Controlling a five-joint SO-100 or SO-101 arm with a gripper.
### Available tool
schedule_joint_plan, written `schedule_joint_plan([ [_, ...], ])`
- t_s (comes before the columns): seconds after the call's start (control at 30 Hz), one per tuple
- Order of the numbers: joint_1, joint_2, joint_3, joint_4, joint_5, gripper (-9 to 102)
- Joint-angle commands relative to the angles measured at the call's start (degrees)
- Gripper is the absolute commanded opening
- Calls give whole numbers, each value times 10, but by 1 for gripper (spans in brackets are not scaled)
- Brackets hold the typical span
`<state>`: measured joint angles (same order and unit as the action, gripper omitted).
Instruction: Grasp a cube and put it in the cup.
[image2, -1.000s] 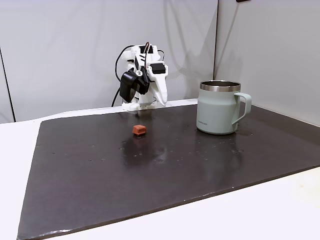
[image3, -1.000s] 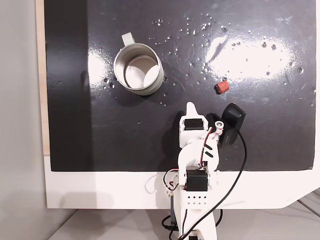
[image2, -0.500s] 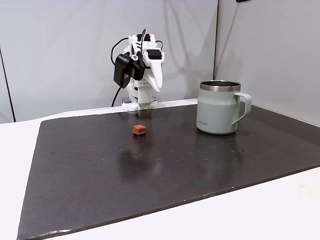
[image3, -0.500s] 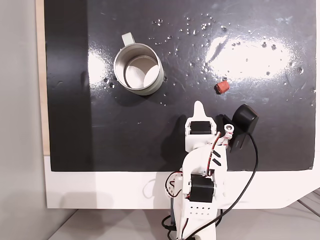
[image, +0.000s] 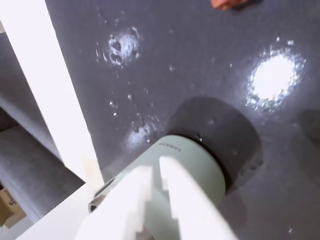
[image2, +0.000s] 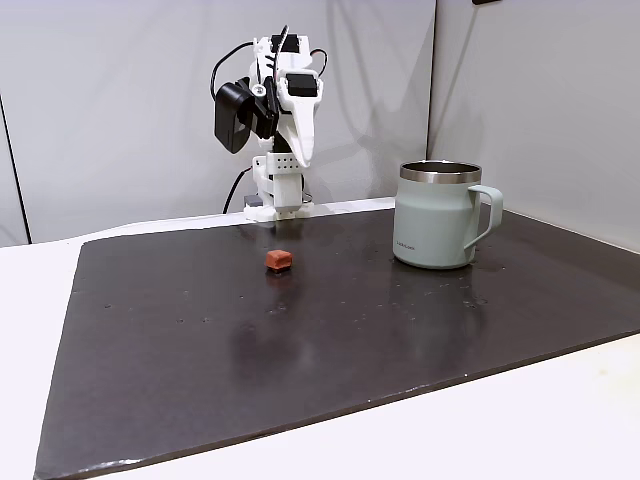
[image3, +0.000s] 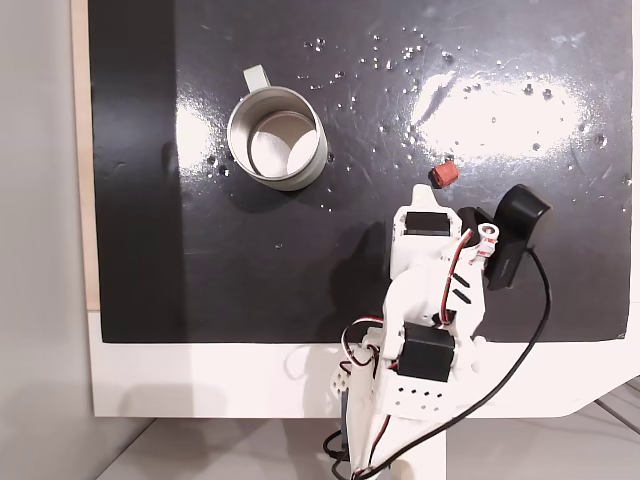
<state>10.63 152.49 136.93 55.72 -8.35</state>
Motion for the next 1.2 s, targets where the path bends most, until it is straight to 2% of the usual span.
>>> schedule_joint_plan([
  [0.0, 16, -39, -67, 5, -29, 0],
  [0.37, 65, -244, -217, 26, -105, 0],
  [0.7, 98, -496, -399, 98, -171, 0],
  [1.17, 40, -604, -489, 215, -253, 0],
])
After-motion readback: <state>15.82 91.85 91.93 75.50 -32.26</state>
